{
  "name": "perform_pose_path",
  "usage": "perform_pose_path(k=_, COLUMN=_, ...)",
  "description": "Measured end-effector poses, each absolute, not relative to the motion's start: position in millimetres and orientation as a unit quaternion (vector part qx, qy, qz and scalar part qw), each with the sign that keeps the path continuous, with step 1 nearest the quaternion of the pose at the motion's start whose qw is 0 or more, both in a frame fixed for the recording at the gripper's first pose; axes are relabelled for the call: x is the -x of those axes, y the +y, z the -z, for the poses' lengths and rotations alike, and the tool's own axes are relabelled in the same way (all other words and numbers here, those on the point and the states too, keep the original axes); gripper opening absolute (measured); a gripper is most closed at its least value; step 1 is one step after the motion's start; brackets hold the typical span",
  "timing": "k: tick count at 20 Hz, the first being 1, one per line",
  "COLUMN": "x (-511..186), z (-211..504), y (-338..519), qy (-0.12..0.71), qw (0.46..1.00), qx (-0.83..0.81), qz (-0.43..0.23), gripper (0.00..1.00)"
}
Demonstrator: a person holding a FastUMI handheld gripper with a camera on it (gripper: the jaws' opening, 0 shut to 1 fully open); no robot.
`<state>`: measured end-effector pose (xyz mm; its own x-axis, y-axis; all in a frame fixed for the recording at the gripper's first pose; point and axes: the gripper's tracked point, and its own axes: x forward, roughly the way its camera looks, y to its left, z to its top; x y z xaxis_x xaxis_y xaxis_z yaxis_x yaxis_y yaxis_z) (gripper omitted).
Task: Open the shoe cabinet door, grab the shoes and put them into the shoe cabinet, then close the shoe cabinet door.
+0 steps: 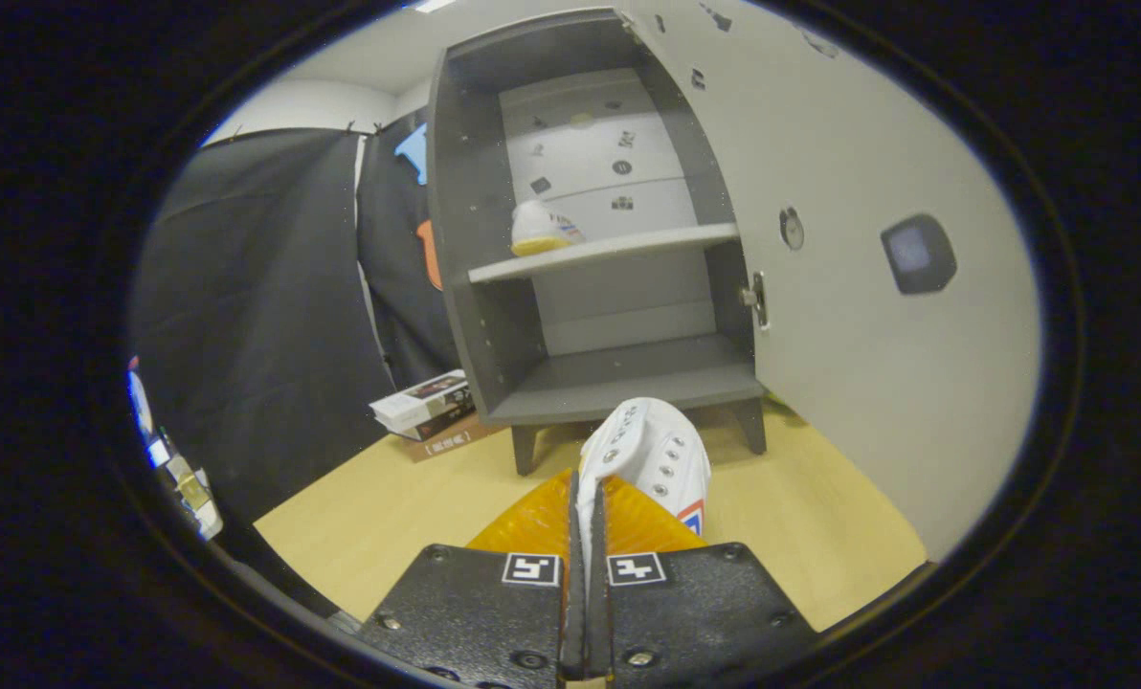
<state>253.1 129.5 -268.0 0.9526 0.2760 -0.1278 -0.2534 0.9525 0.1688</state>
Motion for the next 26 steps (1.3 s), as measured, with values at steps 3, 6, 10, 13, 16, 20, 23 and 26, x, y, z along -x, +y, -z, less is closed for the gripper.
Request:
perform_pose_path(k=3, x=-232, z=221, y=126, qy=0.053, qw=0.988, qx=-0.056, qz=-0.136, gripper=0.05)
perform_pose_path(k=6, x=-210, z=172, y=125, qy=0.028, qw=0.989, qx=-0.04, qz=-0.141, gripper=0.05)
perform_pose_path(k=10, x=-185, z=99, y=124, qy=-0.015, qw=0.988, qx=-0.014, qz=-0.15, gripper=0.05)
perform_pose_path(k=13, x=-173, z=49, y=129, qy=-0.023, qw=0.987, qx=0.003, qz=-0.158, gripper=0.05)
perform_pose_path(k=16, x=-168, z=7, y=130, qy=-0.029, qw=0.987, qx=0.014, qz=-0.156, gripper=0.05)
perform_pose_path(k=20, x=-163, z=-42, y=137, qy=-0.054, qw=0.987, qx=0.041, qz=-0.144, gripper=0.05)
perform_pose_path(k=23, x=-166, z=-67, y=150, qy=-0.049, qw=0.985, qx=0.055, qz=-0.158, gripper=0.05)
perform_pose_path(k=26, x=-187, z=-90, y=160, qy=-0.044, qw=0.986, qx=0.042, qz=-0.158, gripper=0.05)
